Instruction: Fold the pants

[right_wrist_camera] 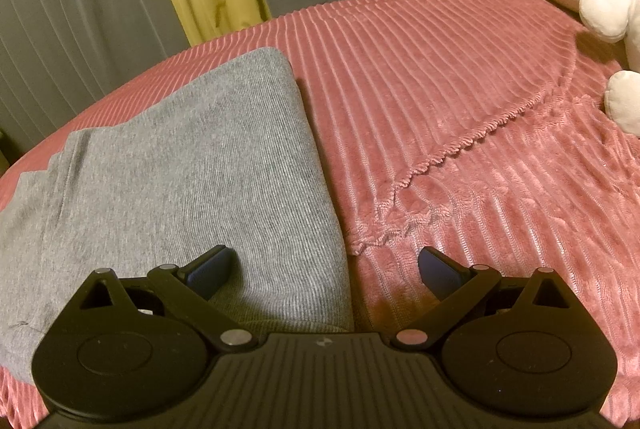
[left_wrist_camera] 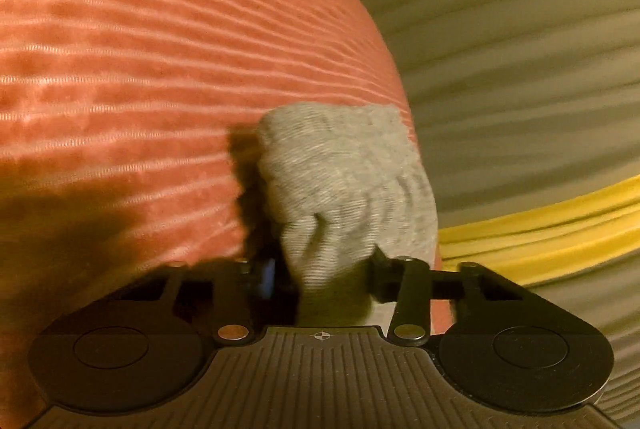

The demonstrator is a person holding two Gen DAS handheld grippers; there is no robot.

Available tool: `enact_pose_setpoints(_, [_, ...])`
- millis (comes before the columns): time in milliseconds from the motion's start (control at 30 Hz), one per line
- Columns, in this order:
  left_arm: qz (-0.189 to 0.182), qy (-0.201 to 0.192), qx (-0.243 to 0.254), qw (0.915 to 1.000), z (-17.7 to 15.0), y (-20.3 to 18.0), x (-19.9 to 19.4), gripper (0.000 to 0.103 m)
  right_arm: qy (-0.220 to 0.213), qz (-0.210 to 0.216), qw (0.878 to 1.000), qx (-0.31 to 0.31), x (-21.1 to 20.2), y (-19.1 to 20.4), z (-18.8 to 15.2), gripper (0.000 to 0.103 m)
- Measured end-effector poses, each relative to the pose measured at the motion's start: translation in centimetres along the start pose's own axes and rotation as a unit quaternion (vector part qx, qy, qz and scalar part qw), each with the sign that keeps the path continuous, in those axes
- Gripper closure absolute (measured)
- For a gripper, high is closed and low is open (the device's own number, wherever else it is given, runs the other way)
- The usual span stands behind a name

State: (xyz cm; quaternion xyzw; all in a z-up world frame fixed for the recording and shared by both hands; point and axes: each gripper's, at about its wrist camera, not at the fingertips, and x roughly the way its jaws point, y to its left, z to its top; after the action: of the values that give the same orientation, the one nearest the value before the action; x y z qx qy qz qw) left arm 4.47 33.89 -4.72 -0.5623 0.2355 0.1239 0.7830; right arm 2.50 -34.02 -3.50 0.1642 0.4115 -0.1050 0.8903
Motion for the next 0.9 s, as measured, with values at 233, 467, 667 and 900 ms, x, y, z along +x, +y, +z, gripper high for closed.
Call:
enact_pose_setpoints(233, [-0.048, -0.026, 0.076, 0.9956, -0.5, -2.3, -0.6, 0.075, -0.002, -0.001, 1.0, 0.0, 0.0, 0.0, 0.0, 0.004])
enact_pose_setpoints(467, [-0.046, -0.004, -0.009, 0.9989, 0.1, -0.2, 0.6, 0.058, -0.002, -0.001, 1.0, 0.001, 0.0, 0.1, 0.0, 0.004])
enact_pose_setpoints(667, [-0.028, 0.009, -0.017, 0.9994, -0.3, 0.7, -0.3, 0.048, -0.002, -0.001, 1.0, 0.001, 0.1, 0.1, 0.0, 0.004])
enact_pose_setpoints(900, [-0.02, 0.013, -0.011, 0.9997, -0.3, 0.6, 0.3, 0.04, -0.002, -0.002, 1.0, 0.001, 0.1, 0.1, 0.0, 0.004])
